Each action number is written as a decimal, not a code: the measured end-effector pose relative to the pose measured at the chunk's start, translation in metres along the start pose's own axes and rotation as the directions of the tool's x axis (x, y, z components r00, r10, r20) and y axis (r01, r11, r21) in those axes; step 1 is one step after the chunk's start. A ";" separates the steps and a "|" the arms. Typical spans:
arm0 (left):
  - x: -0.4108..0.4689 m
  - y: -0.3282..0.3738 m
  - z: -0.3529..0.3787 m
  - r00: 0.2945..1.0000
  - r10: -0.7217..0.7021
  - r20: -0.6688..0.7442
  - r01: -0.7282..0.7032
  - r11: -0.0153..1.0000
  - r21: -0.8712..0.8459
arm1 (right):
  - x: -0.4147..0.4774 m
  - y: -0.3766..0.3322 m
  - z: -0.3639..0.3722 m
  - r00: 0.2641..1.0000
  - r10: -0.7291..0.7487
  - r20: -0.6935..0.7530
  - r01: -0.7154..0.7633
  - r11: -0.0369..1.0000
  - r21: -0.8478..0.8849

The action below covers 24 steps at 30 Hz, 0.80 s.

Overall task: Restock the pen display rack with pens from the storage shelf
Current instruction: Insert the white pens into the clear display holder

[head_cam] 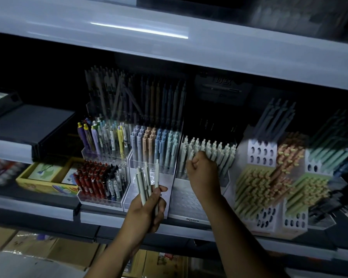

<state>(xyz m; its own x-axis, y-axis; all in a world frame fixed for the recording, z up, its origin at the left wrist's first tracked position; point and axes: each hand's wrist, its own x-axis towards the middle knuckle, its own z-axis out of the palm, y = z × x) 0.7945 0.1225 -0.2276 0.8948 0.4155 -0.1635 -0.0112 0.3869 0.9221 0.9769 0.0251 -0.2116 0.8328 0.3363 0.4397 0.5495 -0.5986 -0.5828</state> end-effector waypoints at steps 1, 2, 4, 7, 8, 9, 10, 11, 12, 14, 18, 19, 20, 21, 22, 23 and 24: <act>0.000 0.000 0.001 1.000 0.004 0.000 -0.004 1.000 0.001 | -0.001 0.000 -0.001 1.000 0.029 0.001 -0.029 1.000 0.006; 0.001 0.001 0.001 1.000 0.006 0.003 -0.006 1.000 0.002 | -0.003 0.000 -0.002 0.998 0.056 0.000 -0.056 0.998 0.023; 0.001 0.002 0.002 1.000 0.009 0.000 -0.009 1.000 -0.001 | -0.010 -0.003 -0.005 0.996 0.088 0.027 -0.090 0.993 0.076; 0.002 0.000 0.003 1.000 0.020 -0.009 -0.020 1.000 0.002 | -0.023 -0.017 -0.012 0.991 0.053 0.127 -0.074 0.983 0.168; 0.003 -0.001 0.004 1.000 0.019 -0.013 -0.019 1.000 0.000 | -0.028 -0.024 -0.015 0.987 0.017 0.161 -0.050 0.978 0.202; 0.003 -0.002 0.005 1.000 0.023 -0.017 -0.023 1.000 -0.004 | -0.032 -0.032 -0.019 0.982 -0.022 0.187 -0.025 0.969 0.245; 0.004 -0.002 0.007 0.999 0.028 -0.016 -0.028 1.000 -0.003 | -0.036 -0.039 -0.022 0.976 -0.051 0.211 -0.014 0.956 0.295; 0.004 -0.003 0.008 0.999 0.033 -0.013 -0.033 0.999 0.005 | -0.038 -0.045 -0.024 0.969 -0.064 0.240 -0.023 0.939 0.342; 0.003 -0.003 0.010 0.999 0.038 -0.006 -0.037 0.999 0.015 | -0.040 -0.049 -0.025 0.960 -0.066 0.271 -0.044 0.924 0.380; 0.001 -0.002 0.013 0.999 0.044 0.001 -0.044 0.998 0.043 | -0.042 -0.052 -0.025 0.947 -0.057 0.315 -0.083 0.906 0.414; 0.001 -0.004 0.012 1.000 0.003 -0.017 -0.002 0.997 0.079 | -0.041 -0.047 -0.027 0.947 0.006 0.320 -0.132 0.918 0.375; 0.001 -0.004 0.011 1.000 -0.004 -0.018 0.006 0.997 0.075 | -0.040 -0.046 -0.028 0.951 0.051 0.305 -0.173 0.906 0.387; 0.001 -0.004 0.009 1.000 -0.009 -0.015 0.010 0.998 0.060 | -0.040 -0.044 -0.030 0.954 0.105 0.282 -0.220 0.881 0.420; 0.001 -0.003 0.009 1.000 -0.011 -0.006 0.012 0.999 0.039 | -0.037 -0.043 -0.032 0.955 0.156 0.251 -0.259 0.851 0.457; 0.001 -0.002 0.008 1.000 -0.008 0.006 0.008 1.000 0.030 | -0.034 -0.041 -0.035 0.956 0.195 0.218 -0.281 0.821 0.497; 0.001 -0.001 0.007 1.000 -0.005 0.012 0.004 0.999 0.037 | -0.031 -0.038 -0.038 0.959 0.219 0.179 -0.281 0.802 0.526; 0.000 0.000 0.007 1.000 -0.002 0.009 0.002 0.999 0.050 | -0.027 -0.033 -0.040 0.964 0.231 0.133 -0.266 0.793 0.548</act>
<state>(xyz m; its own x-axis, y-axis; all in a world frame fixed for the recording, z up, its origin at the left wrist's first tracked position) 0.7976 0.1171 -0.2248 0.8987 0.4073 -0.1625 0.0127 0.3462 0.9381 0.9337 0.0073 -0.1770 0.9386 0.2821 0.1985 0.2514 -0.1656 -0.9536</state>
